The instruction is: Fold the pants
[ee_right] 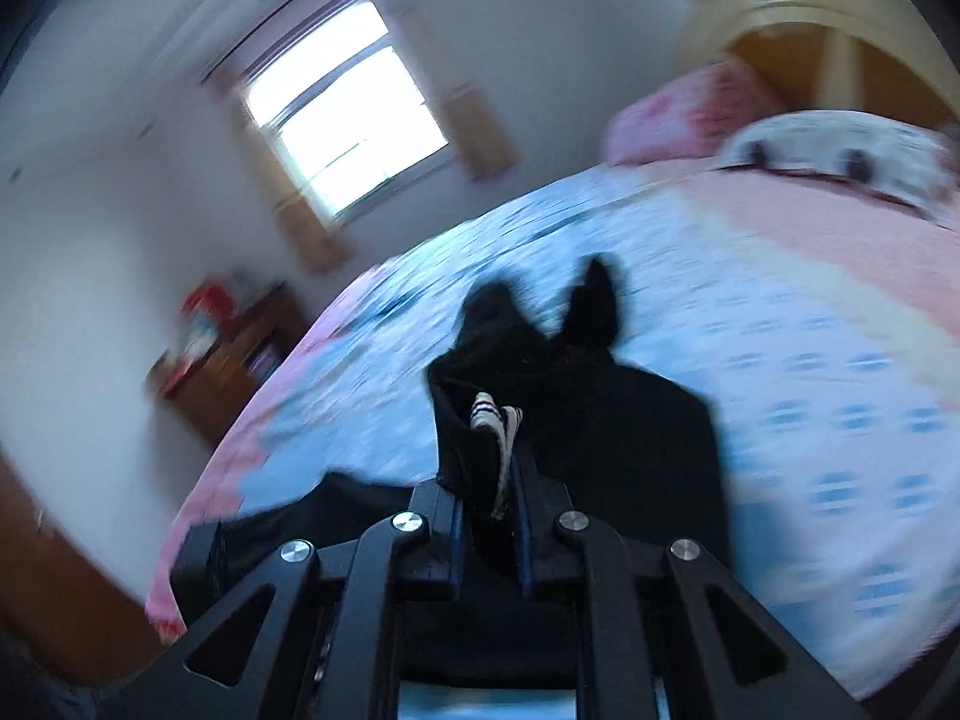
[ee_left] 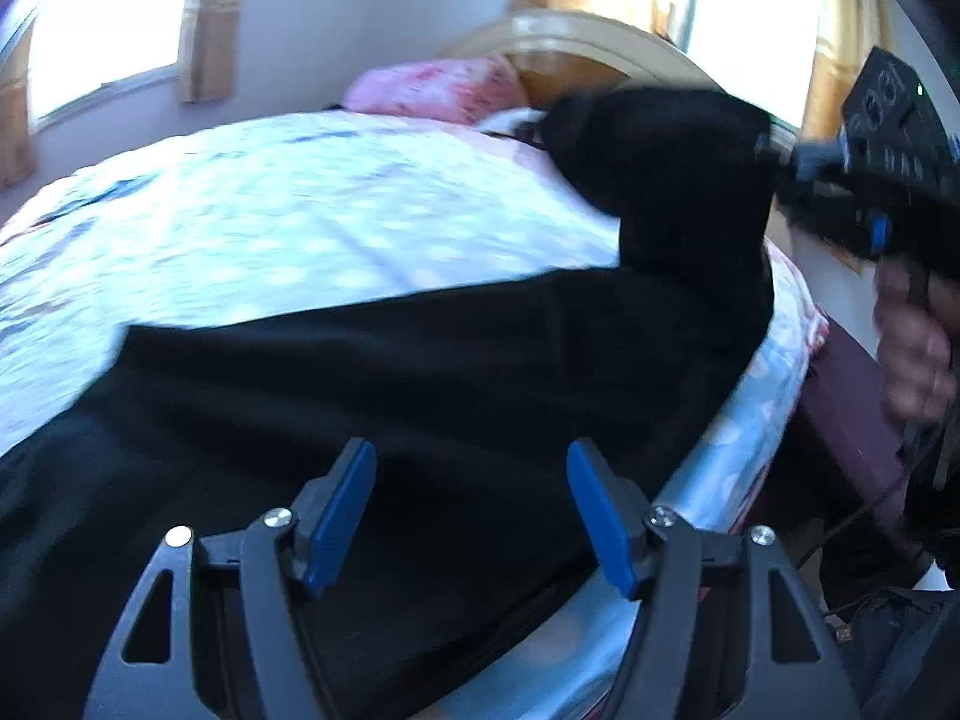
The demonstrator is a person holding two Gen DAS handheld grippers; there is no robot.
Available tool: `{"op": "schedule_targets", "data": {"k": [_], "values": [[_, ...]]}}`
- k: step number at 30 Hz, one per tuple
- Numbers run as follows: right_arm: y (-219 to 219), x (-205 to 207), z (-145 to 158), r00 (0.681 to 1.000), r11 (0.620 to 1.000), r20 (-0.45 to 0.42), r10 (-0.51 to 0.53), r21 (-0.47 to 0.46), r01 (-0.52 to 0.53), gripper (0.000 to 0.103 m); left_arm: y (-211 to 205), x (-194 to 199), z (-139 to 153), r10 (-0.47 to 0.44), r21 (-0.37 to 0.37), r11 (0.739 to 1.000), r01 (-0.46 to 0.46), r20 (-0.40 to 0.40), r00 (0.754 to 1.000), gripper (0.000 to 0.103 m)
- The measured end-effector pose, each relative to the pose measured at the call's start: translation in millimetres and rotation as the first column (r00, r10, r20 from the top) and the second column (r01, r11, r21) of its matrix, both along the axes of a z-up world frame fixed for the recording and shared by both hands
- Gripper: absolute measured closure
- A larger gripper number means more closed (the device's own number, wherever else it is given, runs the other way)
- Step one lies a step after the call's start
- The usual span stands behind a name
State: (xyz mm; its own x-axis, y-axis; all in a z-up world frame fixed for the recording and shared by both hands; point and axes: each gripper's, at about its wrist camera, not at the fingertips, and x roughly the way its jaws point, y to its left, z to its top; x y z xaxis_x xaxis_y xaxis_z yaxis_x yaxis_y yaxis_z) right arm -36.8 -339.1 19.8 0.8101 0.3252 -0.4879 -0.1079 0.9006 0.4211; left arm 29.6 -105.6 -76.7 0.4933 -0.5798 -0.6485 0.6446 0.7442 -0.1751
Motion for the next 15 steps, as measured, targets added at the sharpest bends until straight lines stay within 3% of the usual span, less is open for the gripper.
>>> {"op": "schedule_targets", "data": {"k": [6, 10, 11, 14, 15], "values": [[107, 33, -61, 0.978, 0.982, -0.112, 0.177, -0.049, -0.183, 0.090, 50, 0, -6, 0.095, -0.024, 0.995, -0.096, -0.044, 0.995, 0.034], [154, 43, -107, 0.923, 0.918, -0.286, 0.258, -0.224, -0.326, 0.087, 60, 5, -18, 0.080, -0.107, 0.990, -0.095, -0.137, 0.987, 0.034], [158, 42, -110, 0.918, 0.906, -0.298, 0.263, -0.252, -0.341, 0.084, 58, 9, -22, 0.071, -0.129, 0.987, -0.093, -0.166, 0.983, 0.034], [151, 31, -100, 0.913, 0.894, -0.277, 0.299, -0.255, -0.370, 0.058, 48, 18, -27, 0.040, -0.178, 0.981, -0.081, -0.221, 0.974, 0.032], [148, 27, -97, 0.915, 0.888, -0.273, 0.297, -0.274, -0.370, 0.058, 44, 18, -27, 0.026, -0.187, 0.980, -0.070, -0.227, 0.974, 0.032]]}}
